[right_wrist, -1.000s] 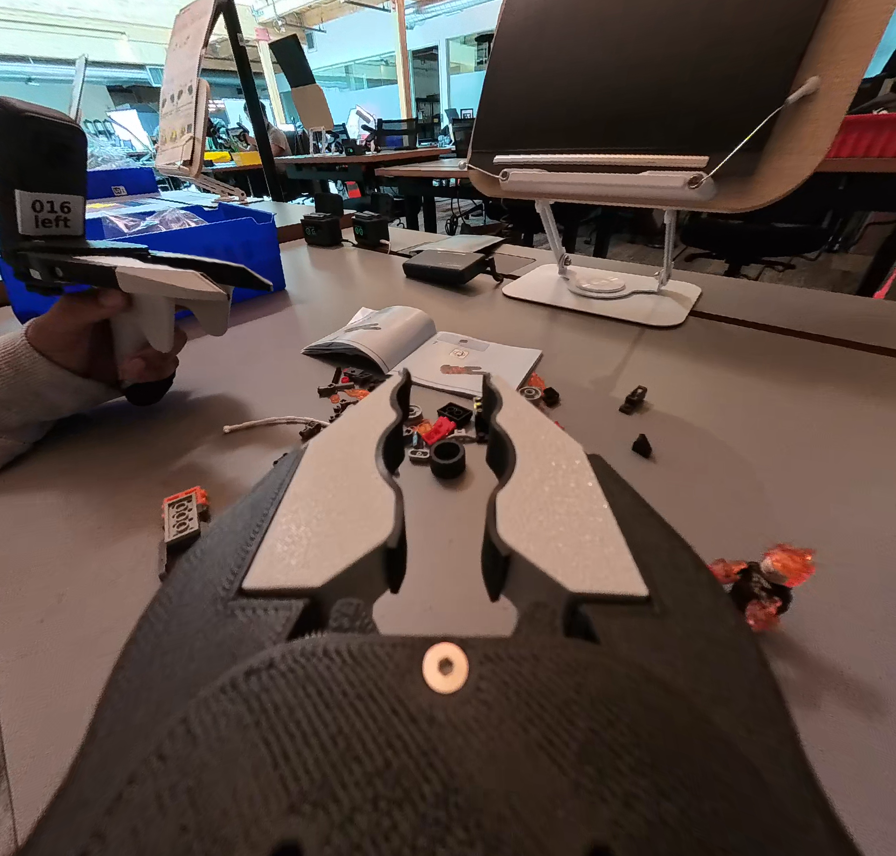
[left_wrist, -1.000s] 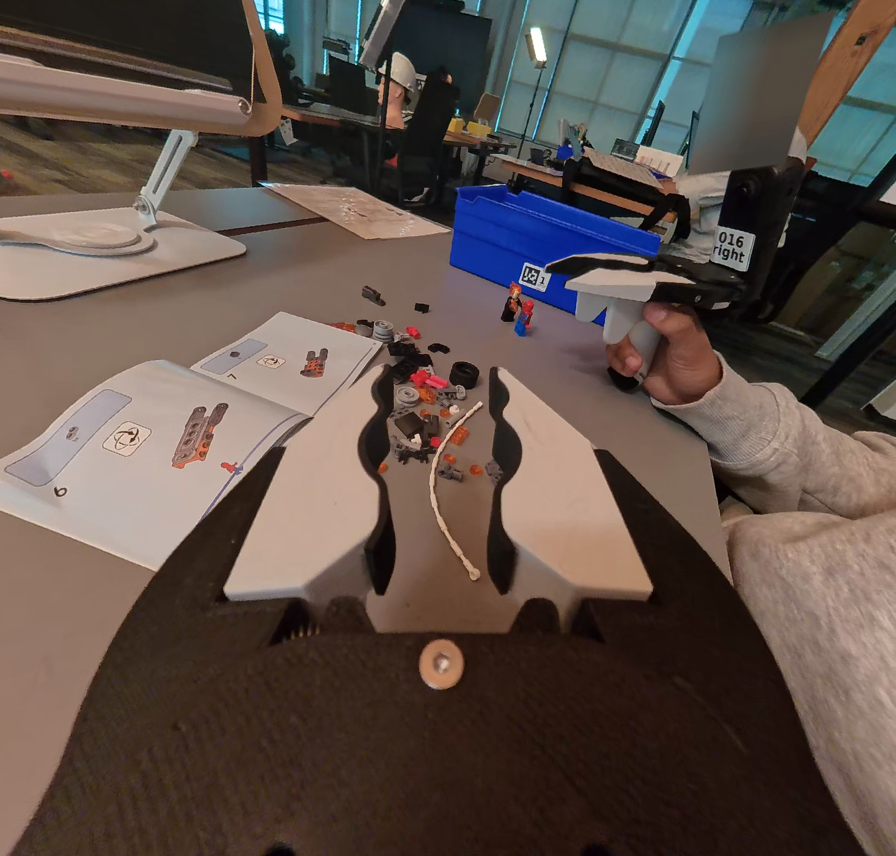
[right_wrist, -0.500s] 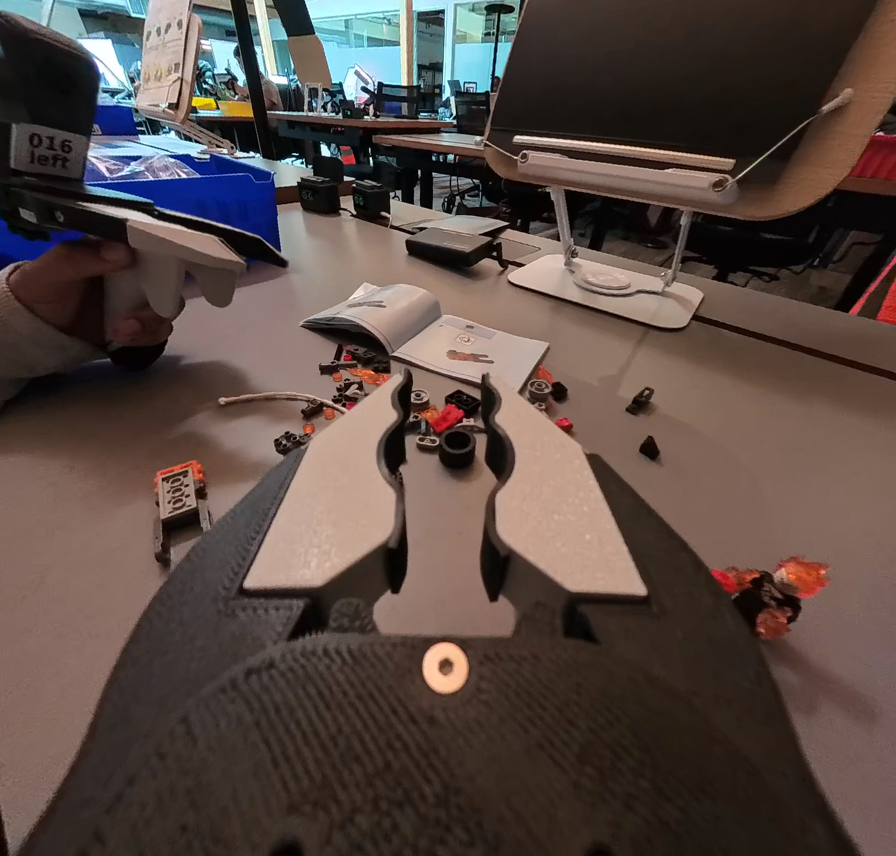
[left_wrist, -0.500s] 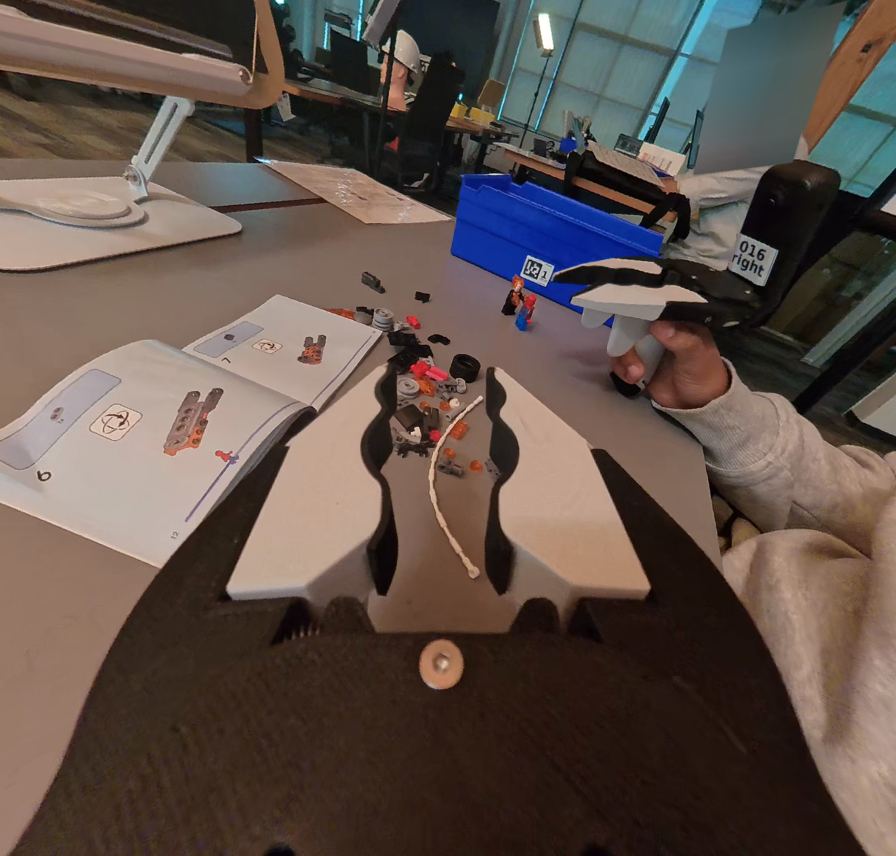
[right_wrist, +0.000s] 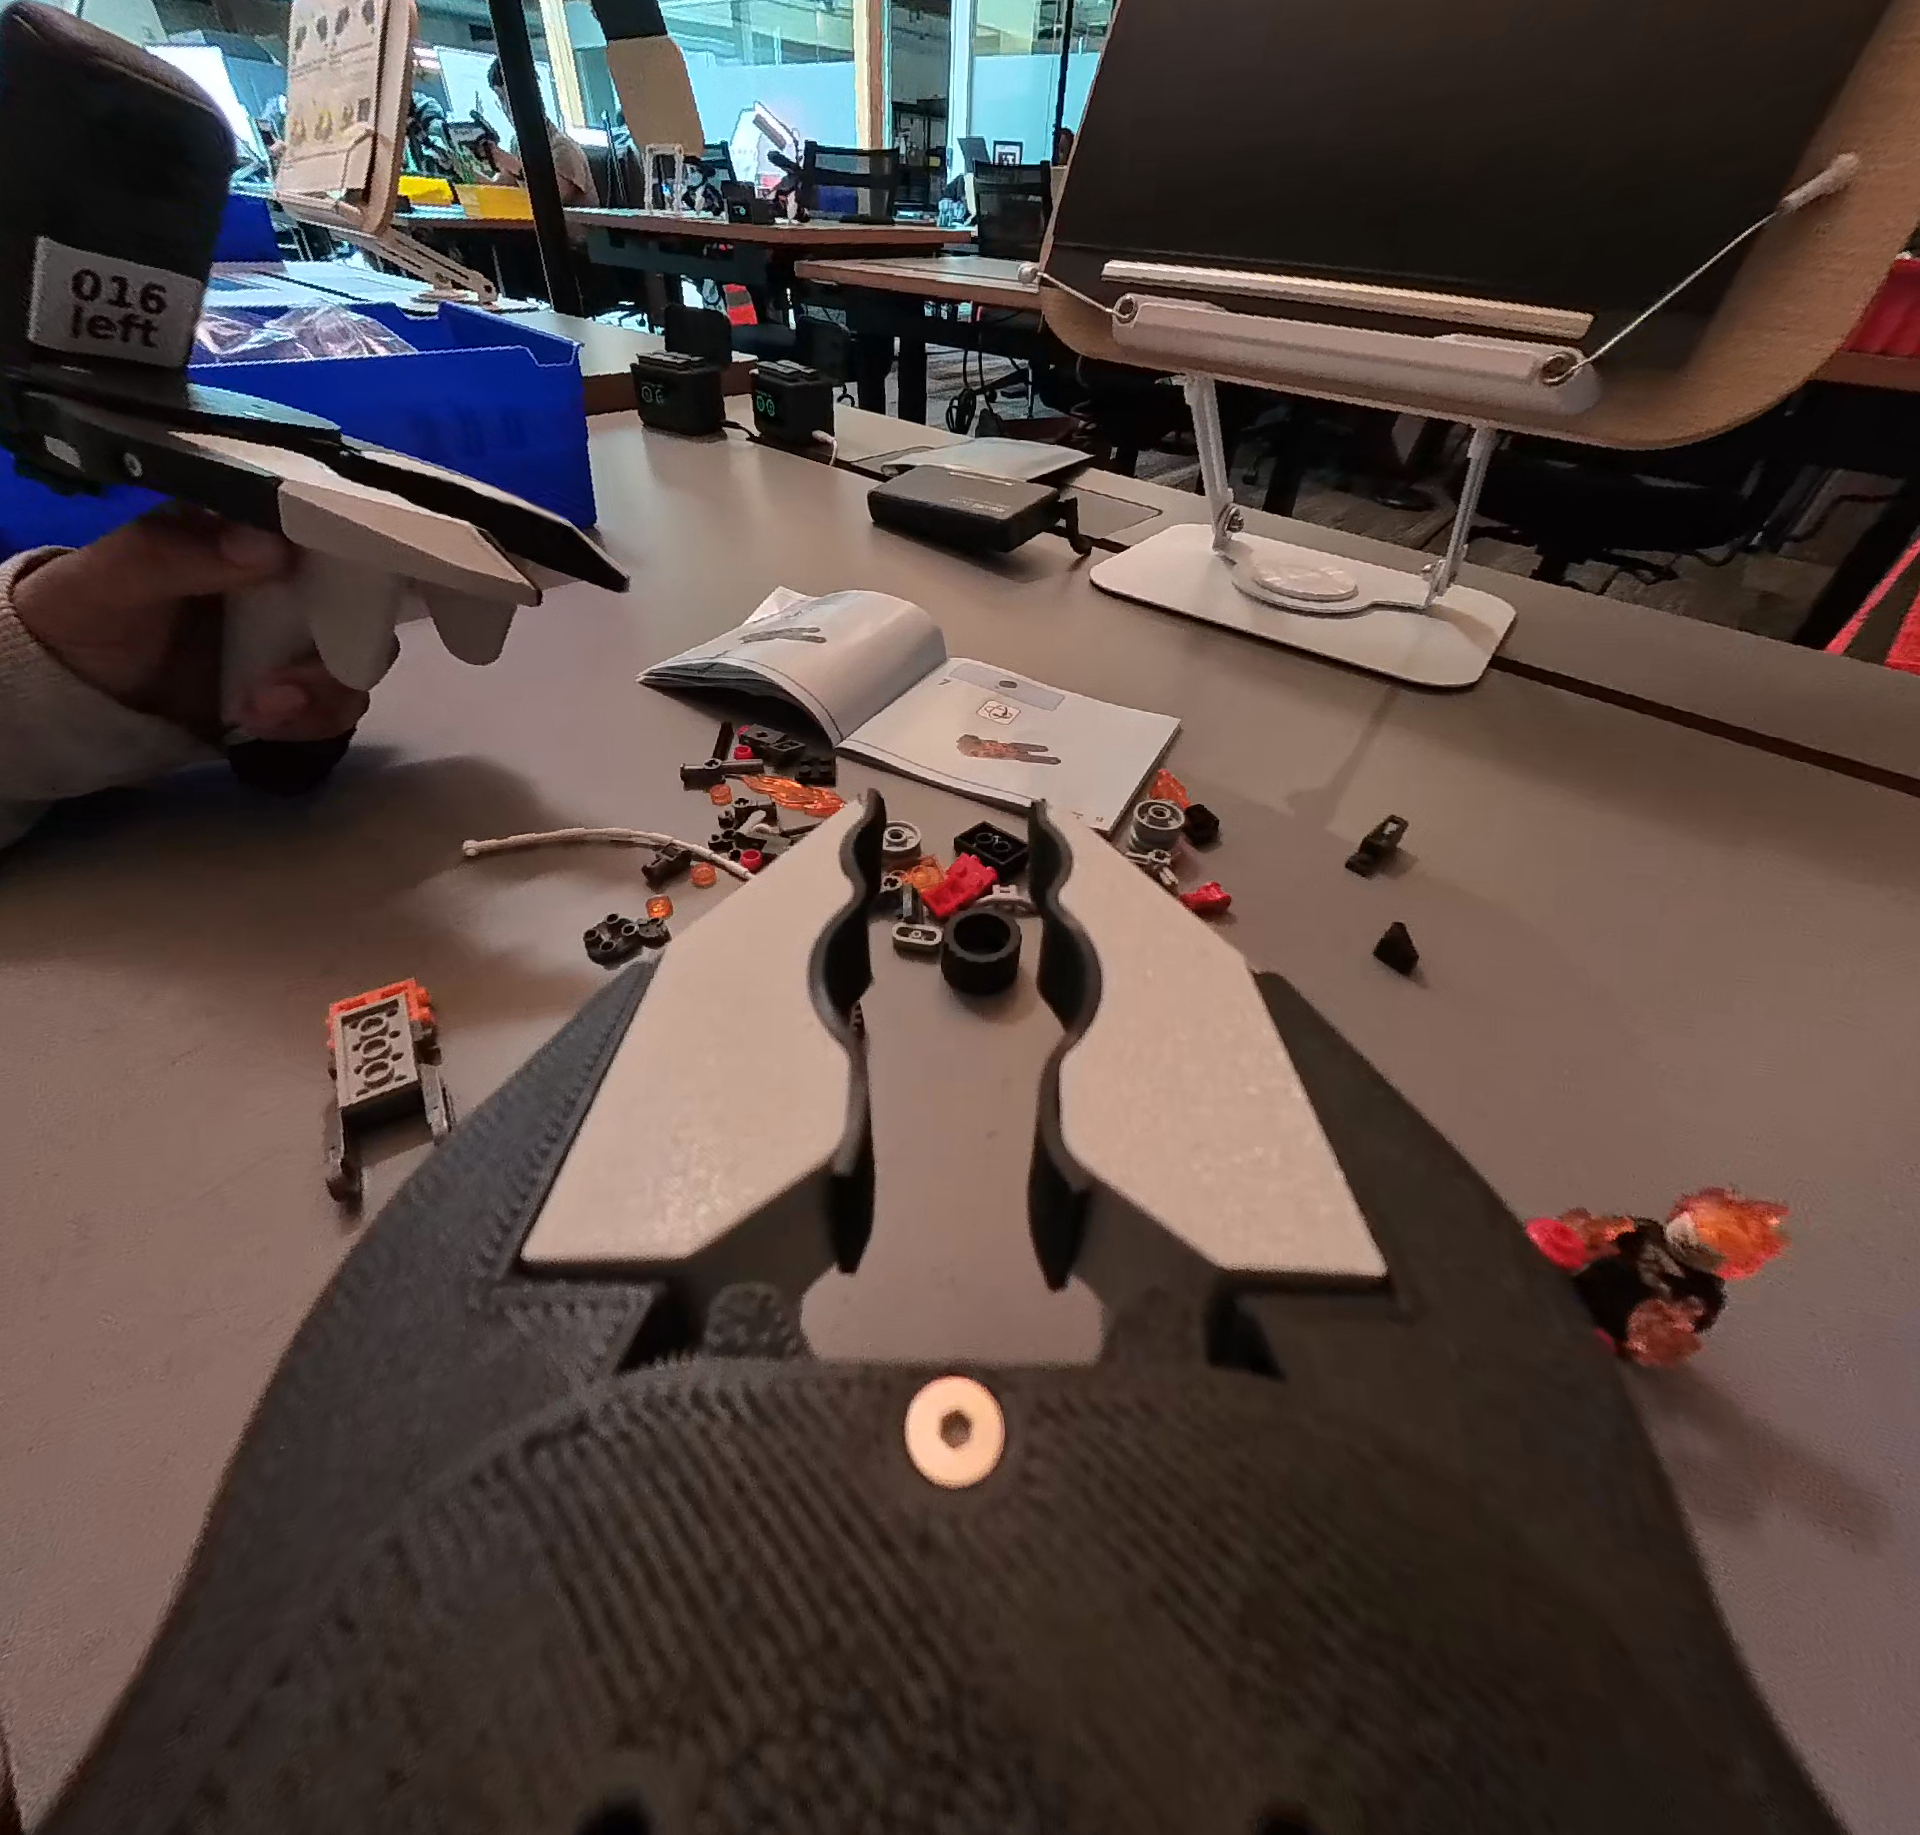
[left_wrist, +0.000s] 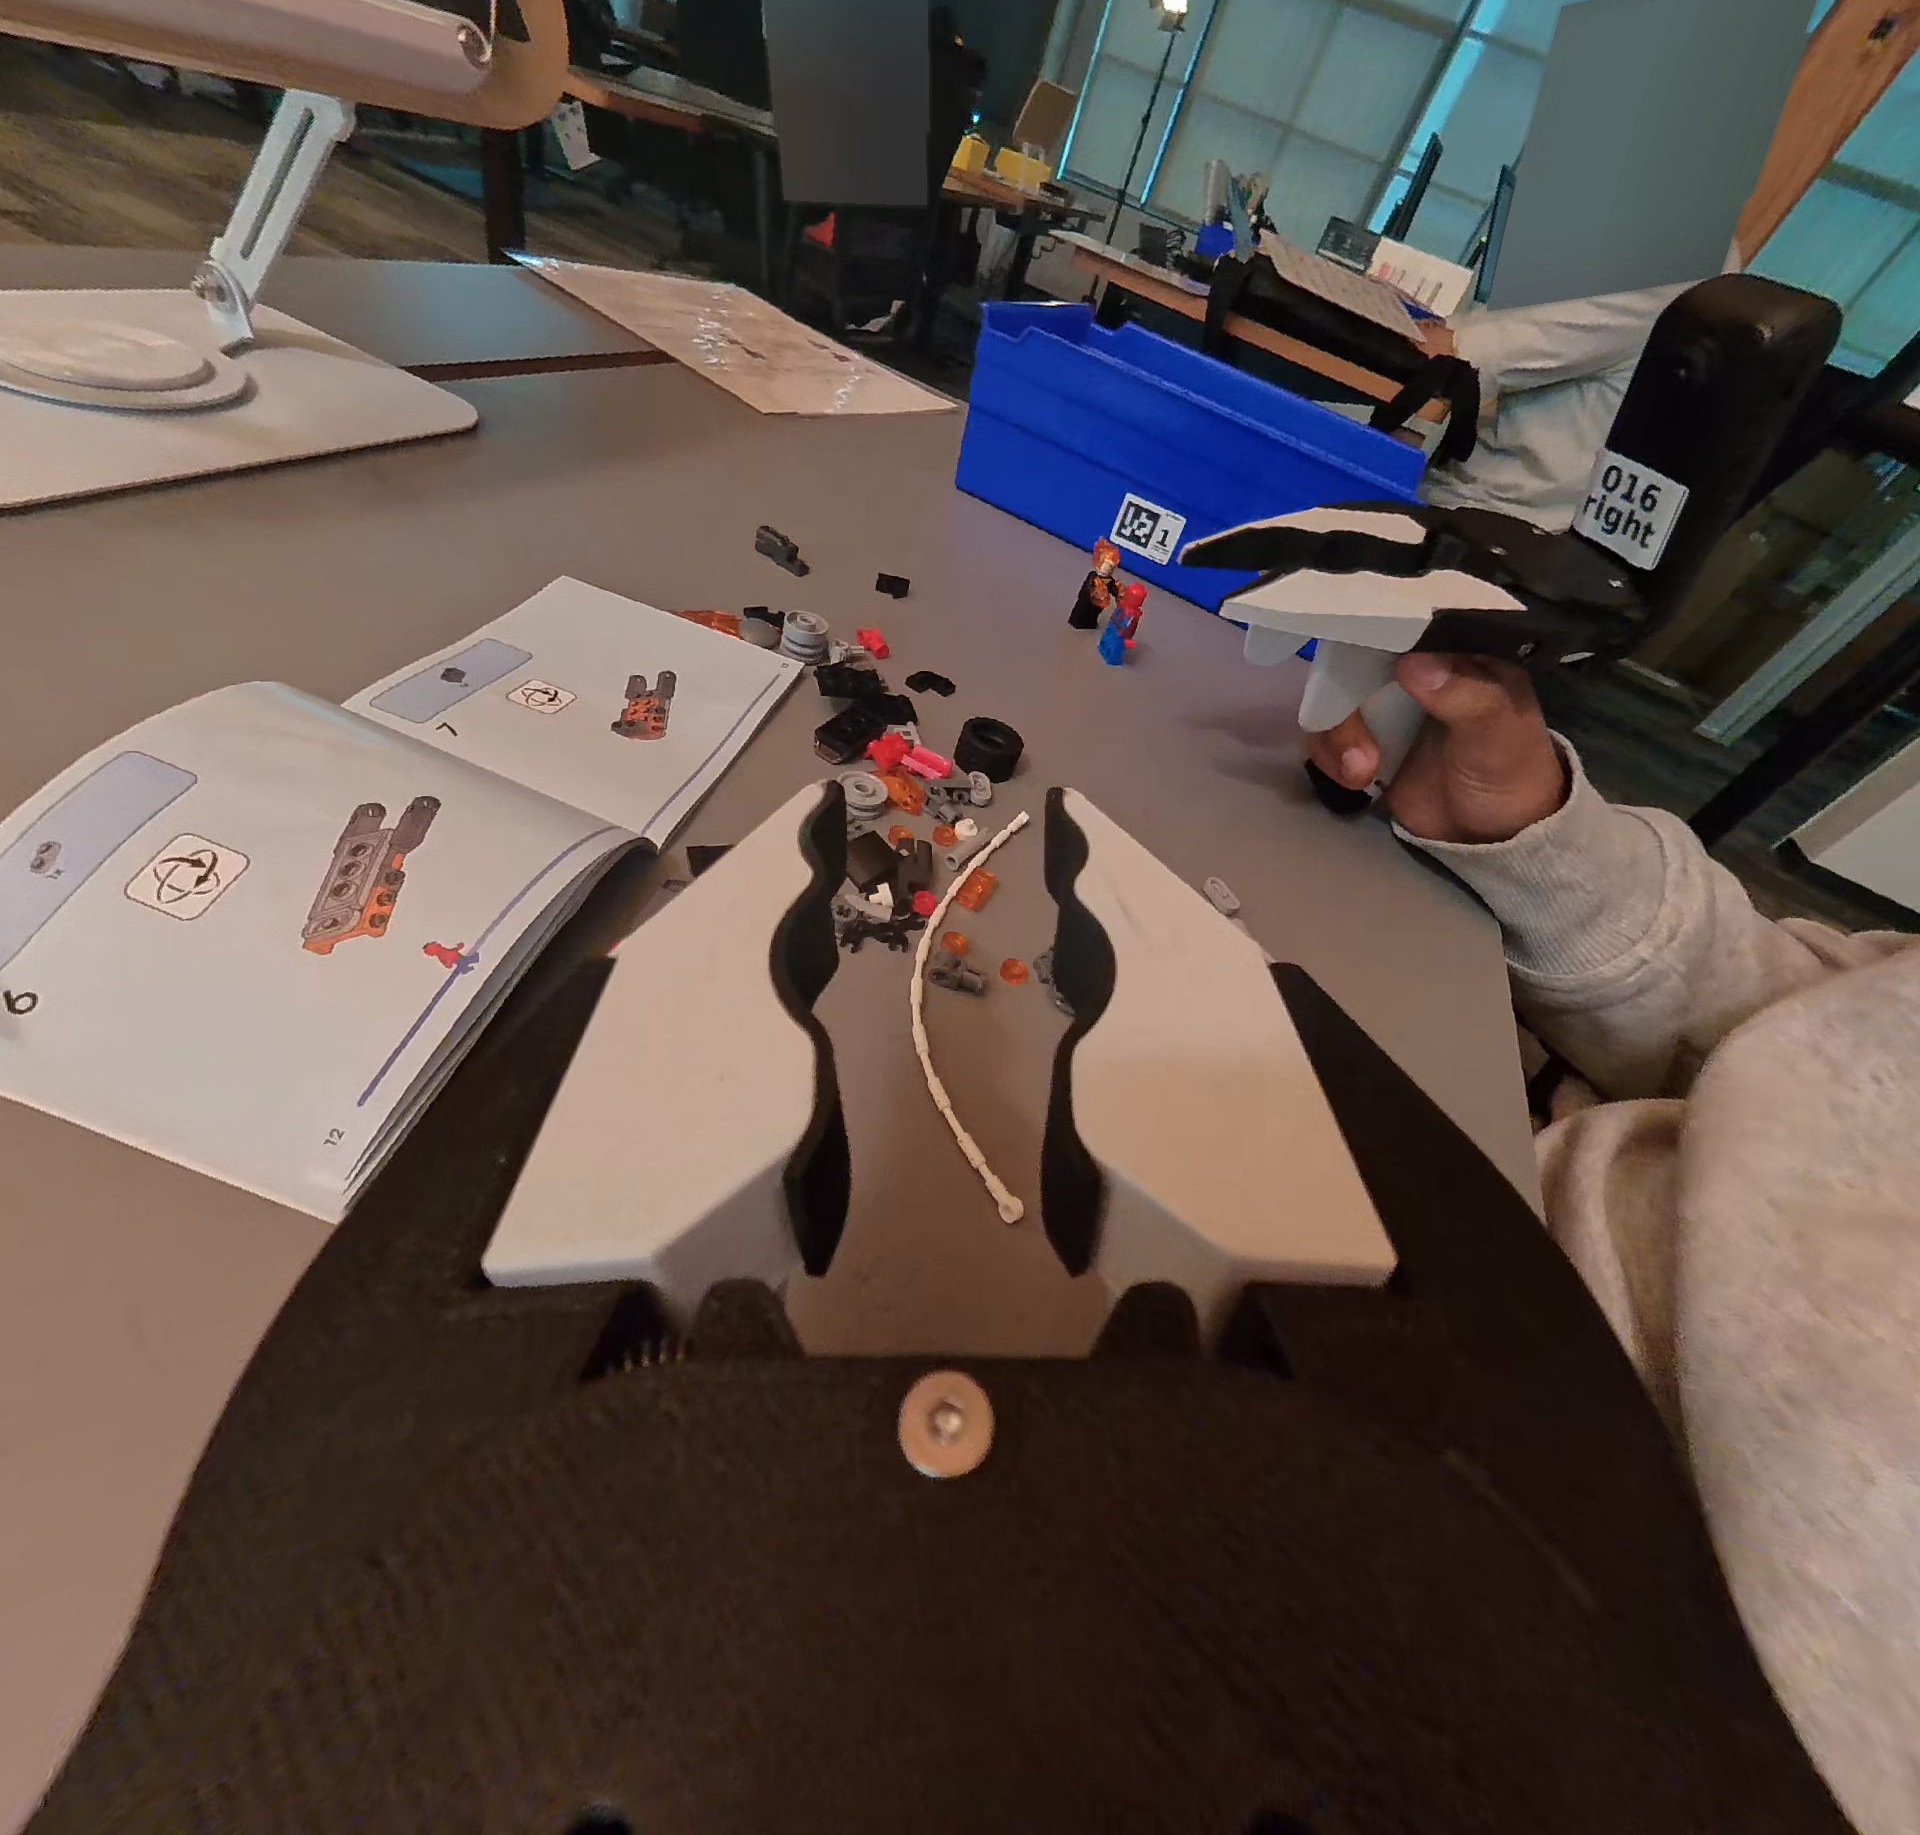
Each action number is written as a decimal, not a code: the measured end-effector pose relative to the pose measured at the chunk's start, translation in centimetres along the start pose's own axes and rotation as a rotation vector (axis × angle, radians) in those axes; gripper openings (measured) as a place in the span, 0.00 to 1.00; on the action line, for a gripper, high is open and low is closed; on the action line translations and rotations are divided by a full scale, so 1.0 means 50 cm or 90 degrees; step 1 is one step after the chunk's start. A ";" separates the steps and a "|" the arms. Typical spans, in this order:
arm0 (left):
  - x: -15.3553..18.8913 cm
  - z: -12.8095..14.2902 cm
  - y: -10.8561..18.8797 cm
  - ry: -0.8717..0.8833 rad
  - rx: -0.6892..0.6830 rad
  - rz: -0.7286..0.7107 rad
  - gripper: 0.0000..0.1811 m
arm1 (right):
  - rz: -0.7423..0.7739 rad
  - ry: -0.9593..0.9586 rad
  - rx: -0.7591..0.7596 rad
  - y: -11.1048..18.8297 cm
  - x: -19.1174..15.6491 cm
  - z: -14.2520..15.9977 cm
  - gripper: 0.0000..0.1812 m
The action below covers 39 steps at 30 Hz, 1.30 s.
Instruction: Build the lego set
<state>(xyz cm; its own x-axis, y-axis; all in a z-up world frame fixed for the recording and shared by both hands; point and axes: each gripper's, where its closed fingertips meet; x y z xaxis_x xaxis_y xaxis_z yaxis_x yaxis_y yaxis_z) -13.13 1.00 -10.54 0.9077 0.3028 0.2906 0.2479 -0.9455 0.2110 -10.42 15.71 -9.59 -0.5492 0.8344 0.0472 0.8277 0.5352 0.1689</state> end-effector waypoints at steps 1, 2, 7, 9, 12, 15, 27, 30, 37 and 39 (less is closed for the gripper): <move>-0.001 0.001 0.000 0.002 -0.001 0.000 0.20 | 0.000 0.003 0.000 0.000 -0.001 0.000 0.14; -0.001 0.000 0.000 0.004 -0.001 0.001 0.20 | -0.002 0.005 0.000 0.000 -0.002 0.000 0.14; 0.001 -0.001 0.000 0.004 0.003 0.002 0.21 | -0.006 -0.001 0.001 0.001 -0.002 -0.001 0.14; 0.003 0.001 -0.002 0.001 -0.002 0.003 0.21 | -0.006 -0.003 -0.001 0.000 -0.001 0.000 0.14; 0.003 0.002 -0.003 -0.002 -0.005 0.003 0.21 | -0.006 0.001 -0.011 -0.004 -0.002 0.004 0.14; 0.004 0.003 -0.003 -0.004 -0.007 0.003 0.21 | -0.002 0.012 -0.022 -0.008 -0.005 0.008 0.14; 0.105 0.021 -0.012 0.020 -0.041 0.208 0.27 | 0.087 0.043 -0.020 -0.004 0.017 0.006 0.25; 0.161 0.061 -0.023 -0.016 -0.119 0.275 0.34 | 0.099 0.005 0.003 0.007 0.034 -0.002 0.27; 0.210 0.182 -0.066 -0.144 -0.352 0.225 0.38 | 0.068 -0.076 0.055 0.029 0.046 -0.019 0.25; 0.207 0.199 -0.071 -0.136 -0.389 0.218 0.33 | 0.043 -0.079 0.051 0.027 0.034 -0.018 0.26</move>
<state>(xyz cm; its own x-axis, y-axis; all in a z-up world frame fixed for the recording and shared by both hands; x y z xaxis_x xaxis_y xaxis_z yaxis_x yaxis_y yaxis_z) -1.25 6.30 -17.59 0.9621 -0.0876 0.2581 -0.2385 -0.7287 0.6420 -10.33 17.72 -8.41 -0.4781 0.8758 -0.0663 0.8712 0.4825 0.0904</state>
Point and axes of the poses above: each gripper's, where its closed fingertips meet, y back along the fingers, z out of its underside, x = y × z across the jaws, and after that the axes turned 3 degrees about -x, right-handed
